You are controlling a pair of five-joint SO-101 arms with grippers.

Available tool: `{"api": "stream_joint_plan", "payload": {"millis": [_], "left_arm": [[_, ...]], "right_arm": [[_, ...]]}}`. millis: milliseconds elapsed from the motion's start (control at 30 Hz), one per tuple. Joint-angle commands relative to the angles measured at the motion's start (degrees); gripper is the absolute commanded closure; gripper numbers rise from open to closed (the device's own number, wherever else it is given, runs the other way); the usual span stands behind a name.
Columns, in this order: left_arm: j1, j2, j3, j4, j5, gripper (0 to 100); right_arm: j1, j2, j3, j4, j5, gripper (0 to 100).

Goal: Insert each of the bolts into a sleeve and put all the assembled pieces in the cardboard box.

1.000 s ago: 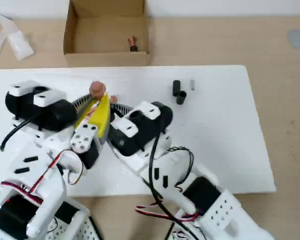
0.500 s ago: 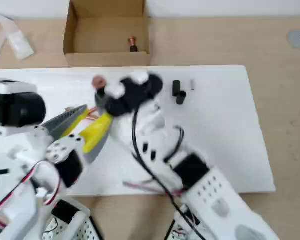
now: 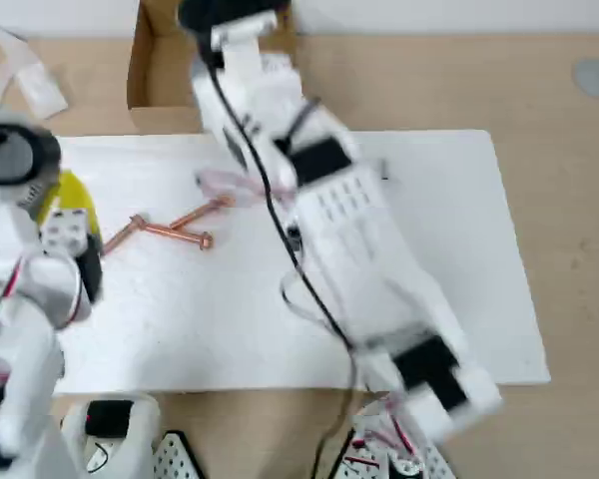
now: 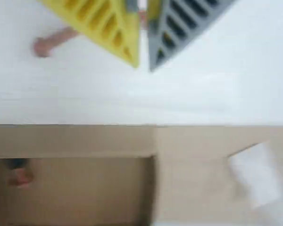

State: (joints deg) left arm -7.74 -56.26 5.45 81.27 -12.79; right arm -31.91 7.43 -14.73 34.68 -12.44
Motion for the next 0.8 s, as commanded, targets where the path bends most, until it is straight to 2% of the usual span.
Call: {"api": "stream_joint_plan", "payload": {"millis": [0, 233, 433, 600, 767], "left_arm": [[-3.7, 0.4, 6.3, -4.7, -0.4, 99], [-4.0, 0.4, 14.9, -9.8, -0.4, 99], [-4.0, 0.4, 17.5, -11.6, -0.4, 99], [-4.0, 0.4, 17.8, -11.3, -0.4, 99], [-4.0, 0.4, 21.0, -11.5, -0.4, 99]], "right_arm": [[4.0, 17.0, -25.1, 0.8, -0.4, 98.9], [6.9, 47.8, -58.7, 4.7, -0.4, 98.9], [7.8, 69.1, -79.1, 3.2, 0.2, 98.9], [8.7, 77.6, -80.2, -2.2, 5.8, 98.7], [9.1, 77.7, -80.7, 1.9, 8.2, 97.0]]}}
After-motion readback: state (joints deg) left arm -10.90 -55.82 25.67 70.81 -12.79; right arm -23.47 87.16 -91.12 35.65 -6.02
